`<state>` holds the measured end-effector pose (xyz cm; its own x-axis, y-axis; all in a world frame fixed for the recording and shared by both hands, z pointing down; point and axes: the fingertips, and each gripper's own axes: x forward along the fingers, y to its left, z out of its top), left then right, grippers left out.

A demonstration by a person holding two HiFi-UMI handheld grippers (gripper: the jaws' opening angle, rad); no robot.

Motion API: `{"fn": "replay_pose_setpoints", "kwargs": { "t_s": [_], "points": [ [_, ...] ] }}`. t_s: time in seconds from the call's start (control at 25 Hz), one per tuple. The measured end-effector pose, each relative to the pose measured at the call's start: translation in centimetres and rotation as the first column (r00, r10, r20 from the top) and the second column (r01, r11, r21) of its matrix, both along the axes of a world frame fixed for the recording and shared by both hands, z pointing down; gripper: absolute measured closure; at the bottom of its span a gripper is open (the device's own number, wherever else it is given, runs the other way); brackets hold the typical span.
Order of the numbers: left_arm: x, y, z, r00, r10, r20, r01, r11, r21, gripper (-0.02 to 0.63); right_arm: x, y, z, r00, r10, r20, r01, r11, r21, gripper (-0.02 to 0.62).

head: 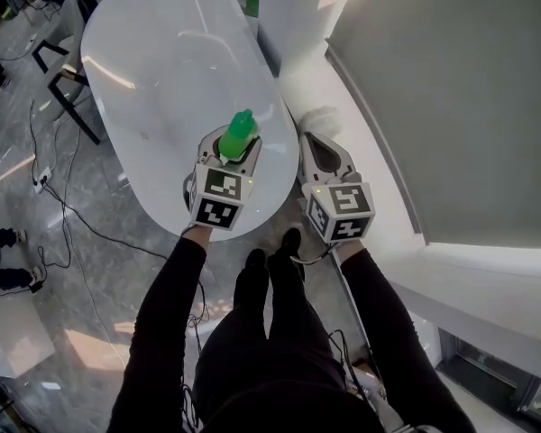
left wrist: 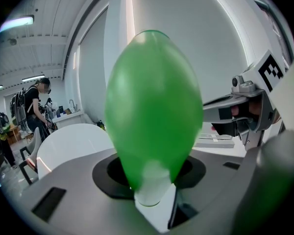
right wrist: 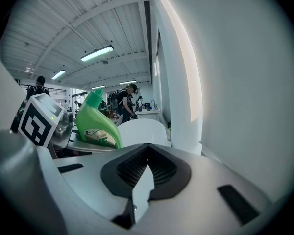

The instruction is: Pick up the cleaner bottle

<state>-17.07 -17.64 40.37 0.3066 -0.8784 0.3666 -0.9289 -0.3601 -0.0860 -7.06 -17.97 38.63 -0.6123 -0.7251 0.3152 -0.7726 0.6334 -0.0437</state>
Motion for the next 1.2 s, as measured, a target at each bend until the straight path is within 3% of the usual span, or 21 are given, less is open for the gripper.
{"fn": "replay_pose_setpoints", "kwargs": {
  "t_s": [1.2],
  "points": [
    [-1.1,2.2,-0.4,1.0,-0.009,0.005,0.009,1.0,-0.004,0.419,-1.3,2.2,-0.5,0.998,-0.053,-0.034,0.053,0.998,0.014,0.595]
  ]
}}
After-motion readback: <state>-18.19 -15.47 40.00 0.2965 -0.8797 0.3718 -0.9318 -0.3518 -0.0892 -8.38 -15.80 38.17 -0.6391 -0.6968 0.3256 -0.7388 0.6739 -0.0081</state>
